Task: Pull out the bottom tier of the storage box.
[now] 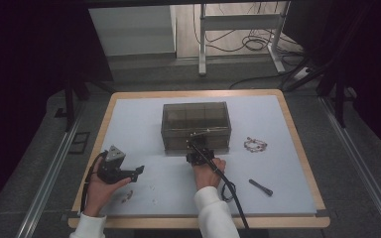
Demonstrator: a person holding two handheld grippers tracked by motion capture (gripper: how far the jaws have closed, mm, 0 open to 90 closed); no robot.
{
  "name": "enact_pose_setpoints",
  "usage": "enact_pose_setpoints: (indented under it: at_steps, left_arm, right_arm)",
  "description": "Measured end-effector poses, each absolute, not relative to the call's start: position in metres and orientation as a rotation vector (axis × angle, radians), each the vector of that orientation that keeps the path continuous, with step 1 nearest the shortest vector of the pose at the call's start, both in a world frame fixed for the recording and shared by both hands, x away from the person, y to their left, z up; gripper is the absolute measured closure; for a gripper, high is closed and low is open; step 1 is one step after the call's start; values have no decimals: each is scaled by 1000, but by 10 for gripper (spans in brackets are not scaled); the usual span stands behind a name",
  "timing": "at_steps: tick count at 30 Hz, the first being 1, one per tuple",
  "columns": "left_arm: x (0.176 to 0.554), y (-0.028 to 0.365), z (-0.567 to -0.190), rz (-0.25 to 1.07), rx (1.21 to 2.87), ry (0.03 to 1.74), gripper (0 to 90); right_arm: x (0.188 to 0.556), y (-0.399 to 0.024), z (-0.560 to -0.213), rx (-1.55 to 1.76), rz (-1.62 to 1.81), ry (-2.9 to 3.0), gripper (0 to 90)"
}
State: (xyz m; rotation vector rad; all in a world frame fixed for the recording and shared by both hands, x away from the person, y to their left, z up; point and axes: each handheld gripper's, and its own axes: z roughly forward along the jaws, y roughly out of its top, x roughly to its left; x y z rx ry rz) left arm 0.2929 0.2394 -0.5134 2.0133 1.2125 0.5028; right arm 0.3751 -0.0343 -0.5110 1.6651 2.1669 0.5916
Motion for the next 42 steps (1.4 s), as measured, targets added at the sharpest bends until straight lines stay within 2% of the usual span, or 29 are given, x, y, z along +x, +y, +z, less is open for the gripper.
enact_pose_setpoints:
  at_steps: [7,10,12,16,42]
  left_arm:
    - [293,240,-514,502,2012,1214,123]
    - [293,240,-514,502,2011,1214,123]
    - [293,240,-514,502,2013,1214,123]
    - [293,240,-514,504,2012,1214,122]
    - [289,238,-514,441,1975,1213,149]
  right_arm:
    - [374,-35,-511,1662,596,2169,555]
    - [373,-35,-509,1665,613,2168,506]
    - [371,-36,-505,1660,637,2162,429]
    - [369,-39,-500,1635,668,2160,372]
    - [338,-85,-479,1230,947,2382,251]
